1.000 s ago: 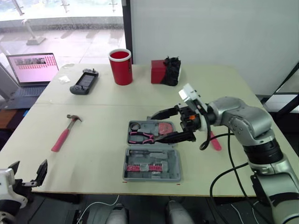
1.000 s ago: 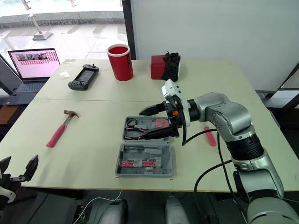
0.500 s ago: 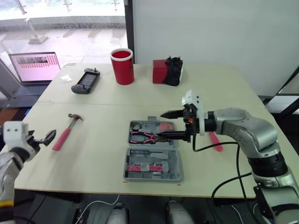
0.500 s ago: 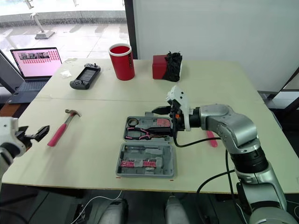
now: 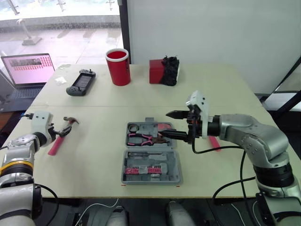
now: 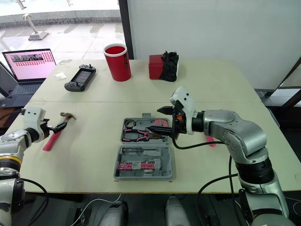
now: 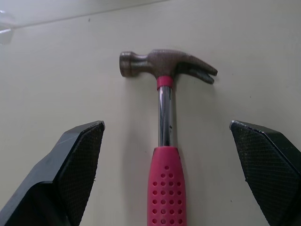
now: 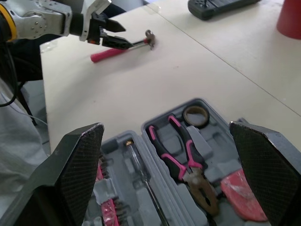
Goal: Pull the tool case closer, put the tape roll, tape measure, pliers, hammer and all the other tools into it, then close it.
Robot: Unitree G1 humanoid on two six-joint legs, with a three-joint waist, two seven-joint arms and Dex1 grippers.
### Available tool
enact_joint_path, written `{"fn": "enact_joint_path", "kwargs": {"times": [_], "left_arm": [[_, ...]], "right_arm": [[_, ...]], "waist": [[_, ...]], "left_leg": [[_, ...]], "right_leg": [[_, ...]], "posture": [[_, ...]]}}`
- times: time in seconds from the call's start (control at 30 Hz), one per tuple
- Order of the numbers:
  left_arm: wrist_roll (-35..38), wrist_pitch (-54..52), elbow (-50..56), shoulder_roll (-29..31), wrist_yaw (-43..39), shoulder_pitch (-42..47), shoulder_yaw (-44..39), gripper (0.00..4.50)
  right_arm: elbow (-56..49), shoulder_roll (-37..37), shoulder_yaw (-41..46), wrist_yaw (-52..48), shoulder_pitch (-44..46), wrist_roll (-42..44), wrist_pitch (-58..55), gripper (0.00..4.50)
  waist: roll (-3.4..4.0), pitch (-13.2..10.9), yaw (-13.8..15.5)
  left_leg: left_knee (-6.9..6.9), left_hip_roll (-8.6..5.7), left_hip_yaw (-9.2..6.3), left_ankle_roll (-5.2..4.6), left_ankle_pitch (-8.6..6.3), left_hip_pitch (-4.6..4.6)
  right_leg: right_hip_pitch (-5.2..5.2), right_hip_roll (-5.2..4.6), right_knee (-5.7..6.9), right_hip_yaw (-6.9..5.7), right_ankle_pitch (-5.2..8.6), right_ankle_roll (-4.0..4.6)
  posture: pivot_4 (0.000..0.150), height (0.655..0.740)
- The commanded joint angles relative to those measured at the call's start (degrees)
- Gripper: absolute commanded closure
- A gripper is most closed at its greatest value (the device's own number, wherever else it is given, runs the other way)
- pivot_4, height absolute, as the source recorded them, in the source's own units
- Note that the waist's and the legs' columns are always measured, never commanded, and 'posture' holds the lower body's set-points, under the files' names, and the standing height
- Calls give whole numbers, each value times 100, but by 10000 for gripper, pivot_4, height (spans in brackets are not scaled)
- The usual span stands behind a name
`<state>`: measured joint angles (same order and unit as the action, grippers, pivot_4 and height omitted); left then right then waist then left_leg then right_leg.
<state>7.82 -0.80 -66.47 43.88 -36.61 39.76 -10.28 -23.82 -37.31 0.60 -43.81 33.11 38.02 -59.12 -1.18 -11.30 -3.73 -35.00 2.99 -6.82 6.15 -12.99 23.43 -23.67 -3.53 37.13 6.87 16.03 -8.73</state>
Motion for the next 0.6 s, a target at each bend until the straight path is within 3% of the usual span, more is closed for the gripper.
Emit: {"fn": "enact_joint_path", "kwargs": {"times": [0.03,0.37,0.47,0.6], "left_arm": [[-175,322,-448,-13,242,352,-40,0],[-277,201,-973,-325,490,660,-168,0],[-301,199,-1014,-360,561,665,-209,8300],[-311,213,-1016,-398,574,688,-276,27978]], "right_arm": [[-282,-105,273,147,-5,130,-23,127],[-399,-279,377,397,-74,194,-149,127],[-377,-341,400,464,-61,215,-199,0],[-326,-354,382,528,16,213,-214,0]], "waist": [[0,0,18],[0,0,24],[0,0,21],[0,0,25]], "left_leg": [[-1,0,0,0,0,0],[-1,0,-1,0,1,-1],[0,0,-1,0,1,-1],[-2,0,-1,0,1,-2]], "right_leg": [[2,0,0,0,0,0],[2,0,3,0,0,-1],[2,0,4,0,0,-1],[2,0,6,0,-1,-1]], "posture": [[1500,7400],[1500,7400],[1500,7400],[1500,7400]]}}
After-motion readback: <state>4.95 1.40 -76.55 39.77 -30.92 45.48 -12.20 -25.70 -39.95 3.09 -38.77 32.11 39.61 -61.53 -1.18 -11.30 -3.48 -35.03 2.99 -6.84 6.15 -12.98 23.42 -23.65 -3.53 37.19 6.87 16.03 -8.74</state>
